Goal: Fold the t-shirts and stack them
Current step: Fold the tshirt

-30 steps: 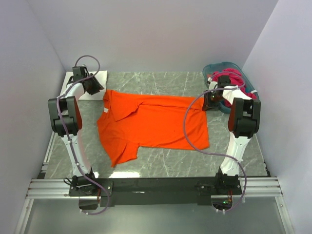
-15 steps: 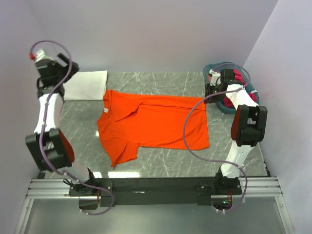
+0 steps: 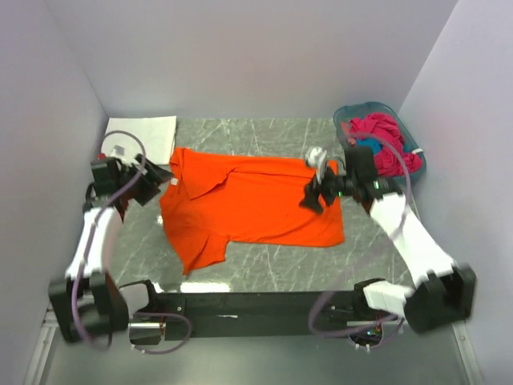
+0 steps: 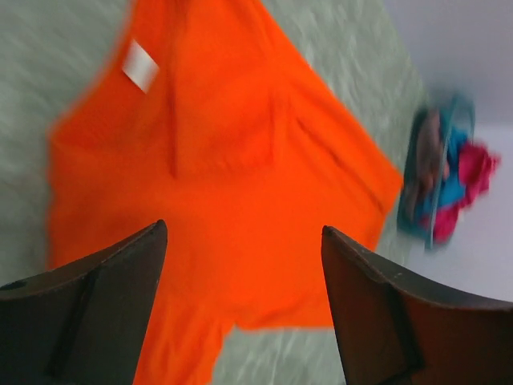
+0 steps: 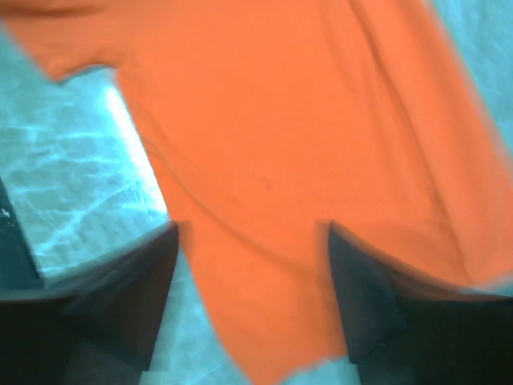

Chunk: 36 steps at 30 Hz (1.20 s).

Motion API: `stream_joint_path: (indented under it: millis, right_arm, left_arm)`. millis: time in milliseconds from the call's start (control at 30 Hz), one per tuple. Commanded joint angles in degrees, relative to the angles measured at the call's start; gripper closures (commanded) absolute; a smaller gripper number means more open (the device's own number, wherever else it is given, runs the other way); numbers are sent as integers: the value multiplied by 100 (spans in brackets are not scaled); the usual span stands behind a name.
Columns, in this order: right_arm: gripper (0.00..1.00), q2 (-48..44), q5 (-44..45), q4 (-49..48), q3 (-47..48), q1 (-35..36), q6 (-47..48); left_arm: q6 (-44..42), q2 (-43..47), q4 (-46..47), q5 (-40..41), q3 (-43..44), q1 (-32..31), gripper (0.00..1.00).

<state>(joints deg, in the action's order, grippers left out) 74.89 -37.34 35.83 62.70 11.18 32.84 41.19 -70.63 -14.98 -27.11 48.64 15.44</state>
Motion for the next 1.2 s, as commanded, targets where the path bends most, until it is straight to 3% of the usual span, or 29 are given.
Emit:
stream_joint_path:
  millis: [0,100,167,200,233,367,400,467,567,767,1167]
  right_arm:
    - [14,-1369,-1080,-1483,-1230,480,698]
    - [6,-1996,-2116,-2685,-2314,665,39]
    - [14,-1639,-2042,-2005,-1809,1515,730]
    - [19,-1479,-1840,-1314,-1631,1910,1168]
    - [24,-1338,-1577,-1290,-1516,2802,1146]
    - [24,-454,558,-2071,-1367,4764,1154]
    - [24,-188,1144,-2228,-1217,5040,1111]
    - [30,679,1457,-2239,-605,5489,874]
    - [35,1629,2107,-2361,64,5789,575]
    - [39,2783,2573,-2362,787,6036,442]
    - [41,3725,2680,-2256,1157,6054,337]
  left_arm:
    - [-251,1313,-443,177,-276,-524,16]
    - [-357,2148,-935,626,-373,-586,12]
    - [-322,2674,-1199,1118,-347,-577,1]
    - [-270,2817,-1252,1251,-338,-577,1]
    - [-226,2940,-1314,1487,-329,-577,1]
    - [-146,3405,-1568,1972,-215,-569,1]
    - [-138,3494,-1682,2112,-197,-560,0]
    - [-137,3835,-1815,2402,-145,-560,0]
    - [-190,4310,-1982,2474,-101,-551,1]
    - [-296,5005,-2439,2492,22,-560,1]
    - [-94,5375,-2747,2412,233,-604,1]
